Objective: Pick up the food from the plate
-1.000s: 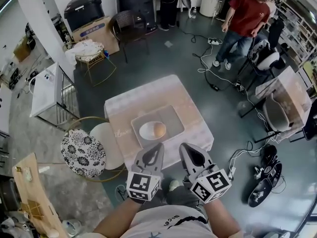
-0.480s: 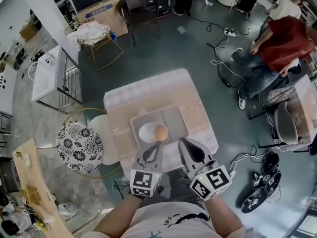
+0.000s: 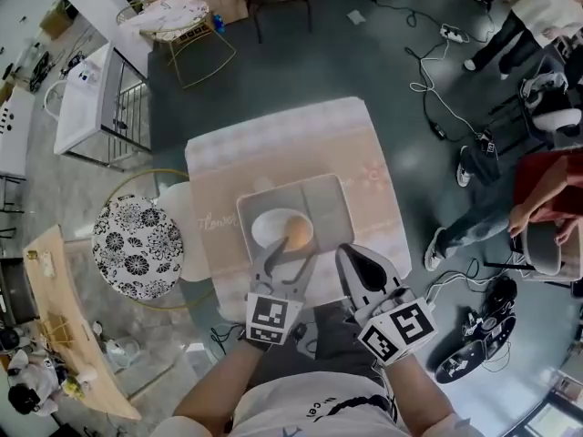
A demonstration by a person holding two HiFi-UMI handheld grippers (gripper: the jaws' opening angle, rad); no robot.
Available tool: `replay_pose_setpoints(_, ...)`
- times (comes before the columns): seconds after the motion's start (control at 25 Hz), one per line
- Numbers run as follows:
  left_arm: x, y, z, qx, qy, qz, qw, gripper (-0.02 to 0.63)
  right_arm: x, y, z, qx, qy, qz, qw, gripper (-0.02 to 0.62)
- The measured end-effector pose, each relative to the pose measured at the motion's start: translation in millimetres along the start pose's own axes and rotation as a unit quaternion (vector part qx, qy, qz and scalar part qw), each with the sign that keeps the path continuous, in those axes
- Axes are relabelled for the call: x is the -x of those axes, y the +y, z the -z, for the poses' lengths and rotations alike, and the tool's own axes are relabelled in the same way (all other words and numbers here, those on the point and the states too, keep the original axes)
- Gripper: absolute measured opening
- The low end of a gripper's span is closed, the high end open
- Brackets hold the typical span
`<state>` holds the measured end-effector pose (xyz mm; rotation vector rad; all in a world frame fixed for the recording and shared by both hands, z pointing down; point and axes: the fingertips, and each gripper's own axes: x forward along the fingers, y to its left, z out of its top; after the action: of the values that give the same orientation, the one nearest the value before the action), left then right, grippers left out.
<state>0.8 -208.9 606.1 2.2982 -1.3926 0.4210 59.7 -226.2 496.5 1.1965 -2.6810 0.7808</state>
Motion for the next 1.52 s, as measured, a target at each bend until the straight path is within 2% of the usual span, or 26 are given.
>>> replay_pose_setpoints(0.36, -40, 20, 63, 0.018, 0.044, -0.040, 0.9980, 0.288, -4, -16, 40, -0.022, 0.008, 0.011, 1.000, 0.014)
replay_pose_setpoints(0.72, -83, 44, 120, 0.037, 0.093, -0.079, 0.9919, 0.335, -7, -40, 67, -0.032, 0.013, 0.023, 0.999, 0.014)
replay_pose_setpoints(1.04, -96, 44, 141, 0.039, 0.109, -0.079, 0.9901, 0.342, -6, -44, 79, -0.034, 0.013, 0.028, 0.999, 0.014)
replay_pose_setpoints(1.2, -102, 51, 150, 0.025, 0.125, -0.094, 0.9874, 0.342, -5, -48, 83, -0.034, 0.012, 0.033, 0.999, 0.014)
replay_pose_setpoints(1.52, -102, 52, 148, 0.011, 0.127, -0.093, 0.9875, 0.339, -4, -50, 83, -0.033, 0.012, 0.039, 0.999, 0.014)
